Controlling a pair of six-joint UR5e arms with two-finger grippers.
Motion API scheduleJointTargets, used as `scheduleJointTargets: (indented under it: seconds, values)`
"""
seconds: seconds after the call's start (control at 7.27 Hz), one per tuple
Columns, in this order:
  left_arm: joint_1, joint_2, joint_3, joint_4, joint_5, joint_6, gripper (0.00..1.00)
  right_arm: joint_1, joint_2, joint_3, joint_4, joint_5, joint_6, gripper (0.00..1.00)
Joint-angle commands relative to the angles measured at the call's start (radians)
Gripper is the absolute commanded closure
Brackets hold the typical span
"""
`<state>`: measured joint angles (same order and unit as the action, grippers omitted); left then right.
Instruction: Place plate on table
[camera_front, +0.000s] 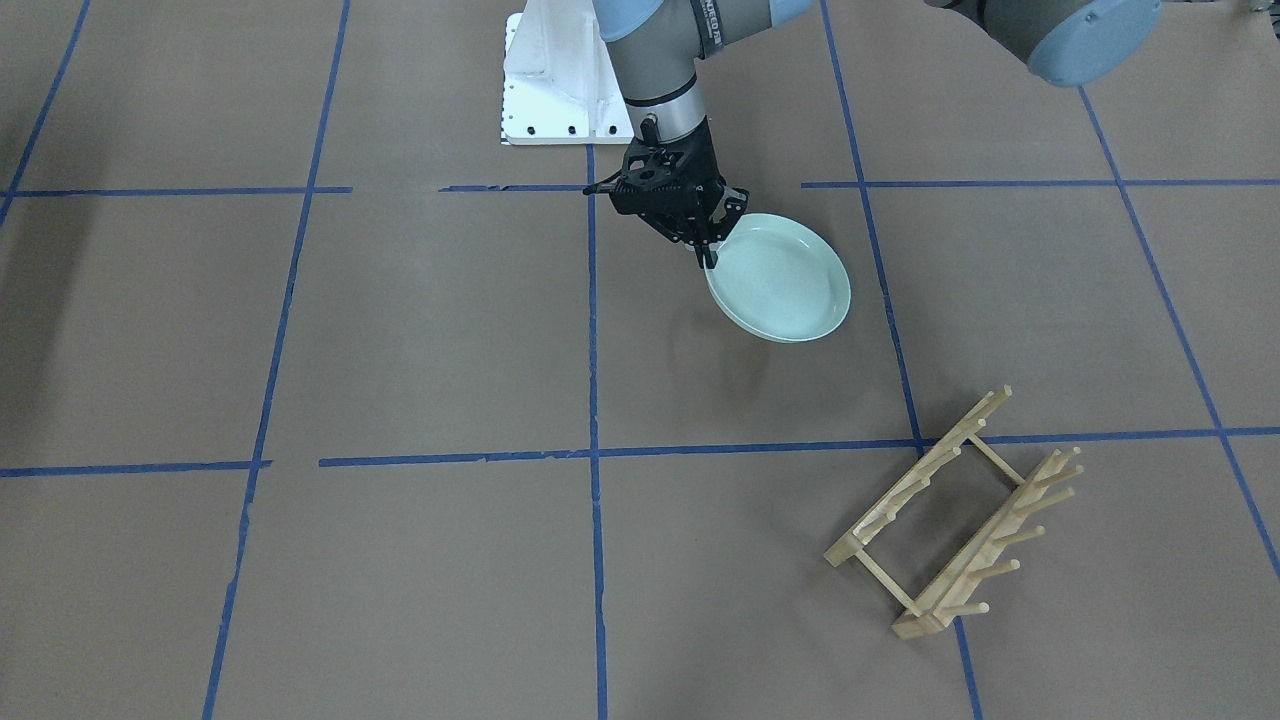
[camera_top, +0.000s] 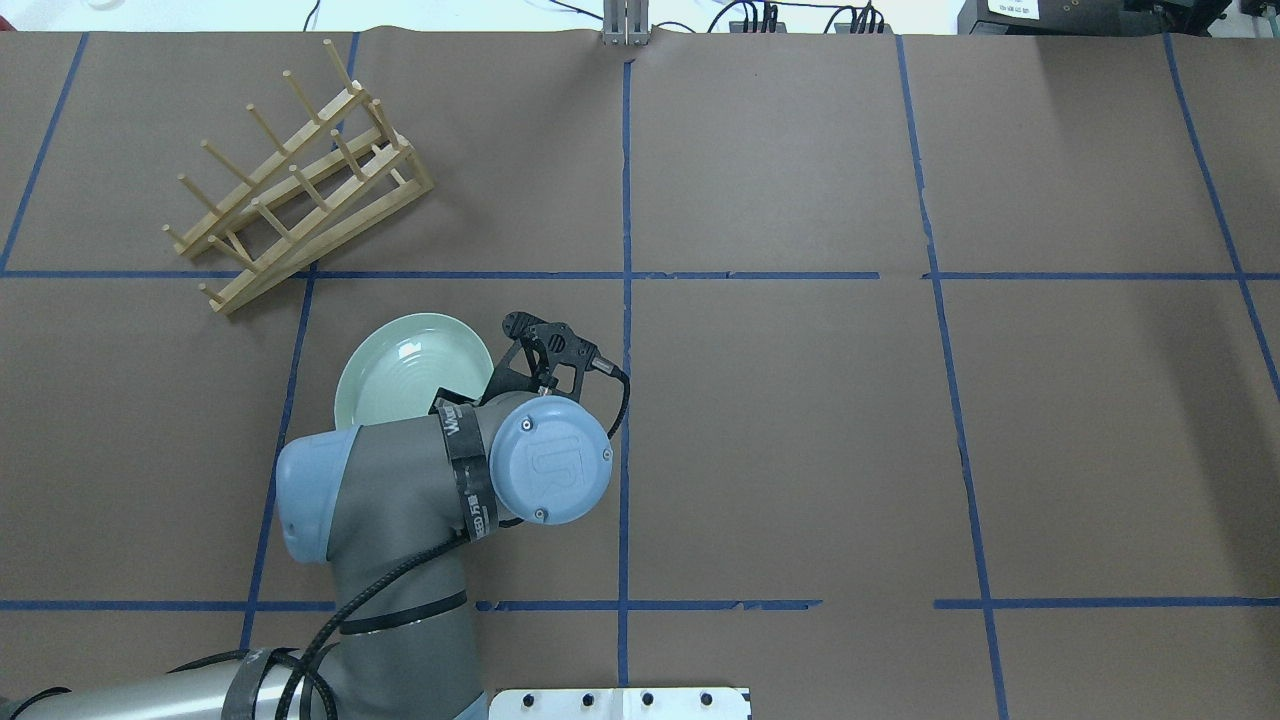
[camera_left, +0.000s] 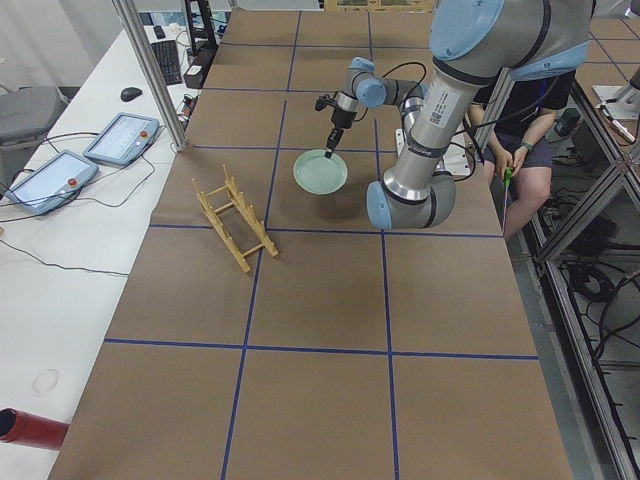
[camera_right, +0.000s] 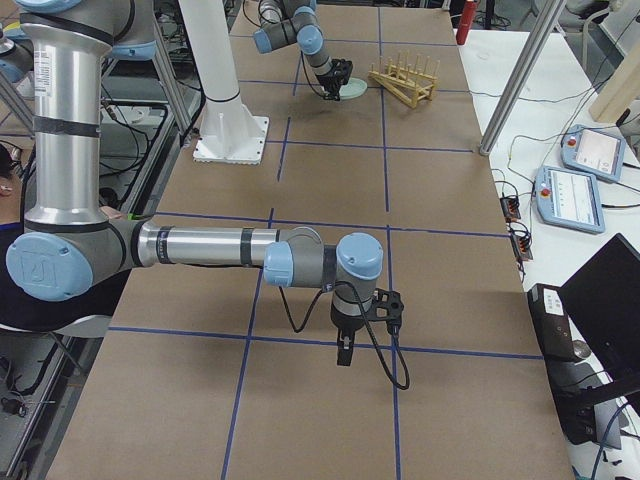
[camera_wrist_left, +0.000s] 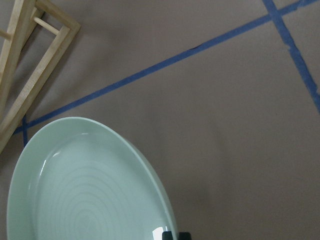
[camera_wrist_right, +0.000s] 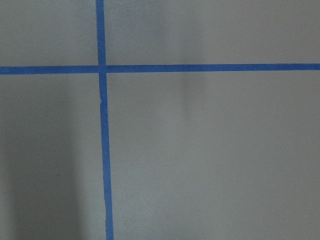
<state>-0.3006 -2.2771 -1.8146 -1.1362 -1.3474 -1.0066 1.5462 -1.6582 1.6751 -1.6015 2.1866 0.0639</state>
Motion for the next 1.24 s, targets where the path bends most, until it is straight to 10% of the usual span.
scheduleJointTargets:
  seconds: [0.0, 0.55, 1.1]
  values:
    - [0.02, -0.001, 0.005, 0.001, 0.025, -0.004, 0.0, 0.0, 0.0, 0.0, 0.0, -0.001, 0.001, 0.0]
    - [-0.209, -0.001, -0.254, -0.002, -0.063, 0.177, 0.0, 0.0, 0.0, 0.0, 0.0, -0.001, -0.001, 0.0]
    - [-0.894, 0.147, -0.24, -0.045, -0.754, 0.601, 0.0, 0.0, 0.0, 0.0, 0.0, -0.001, 0.0, 0.0]
